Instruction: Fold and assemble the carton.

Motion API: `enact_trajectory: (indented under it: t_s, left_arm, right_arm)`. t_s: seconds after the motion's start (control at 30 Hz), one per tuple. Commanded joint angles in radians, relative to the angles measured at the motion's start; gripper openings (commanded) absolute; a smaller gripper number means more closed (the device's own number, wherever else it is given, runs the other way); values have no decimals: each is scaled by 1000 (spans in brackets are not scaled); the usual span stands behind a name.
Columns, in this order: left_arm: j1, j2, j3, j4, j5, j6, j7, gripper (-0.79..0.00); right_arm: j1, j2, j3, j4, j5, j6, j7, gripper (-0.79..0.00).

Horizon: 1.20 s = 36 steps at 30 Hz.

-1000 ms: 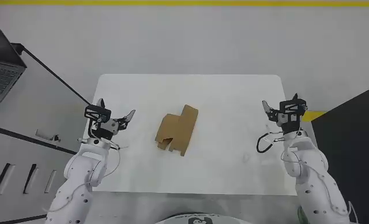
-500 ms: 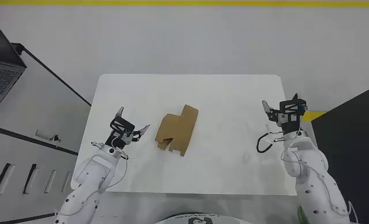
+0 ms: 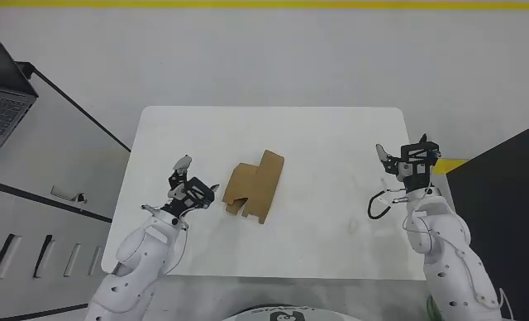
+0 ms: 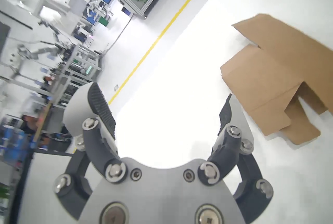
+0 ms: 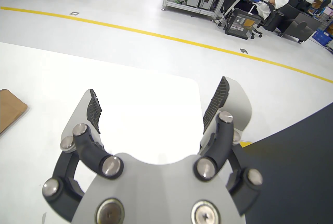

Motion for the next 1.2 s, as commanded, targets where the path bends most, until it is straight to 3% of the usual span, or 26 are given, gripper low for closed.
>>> enact_trajectory:
  t_s: [0.0,0.27,0.4,0.57,0.93,1.17]
  left_arm:
    - [1,-2,26,6,79,23,-8,0]
    - [0,-1,28,5,93,22,-6,0]
    - [7,0,79,-9,232,18,-13,0]
    - [7,-8,150,-15,332,18,-106,0]
    - [1,-8,167,-12,383,11,-119,0]
    - [-23,-25,269,15,500,-7,-257,0]
  right_arm:
    - [0,0,0,0,0,0,0,0]
    - [0,0,0,0,0,0,0,0]
    - [0,0,0,0,0,0,0,0]
    - [0,0,0,0,0,0,0,0]
    - [0,0,0,0,0,0,0,0]
    - [0,0,0,0,0,0,0,0]
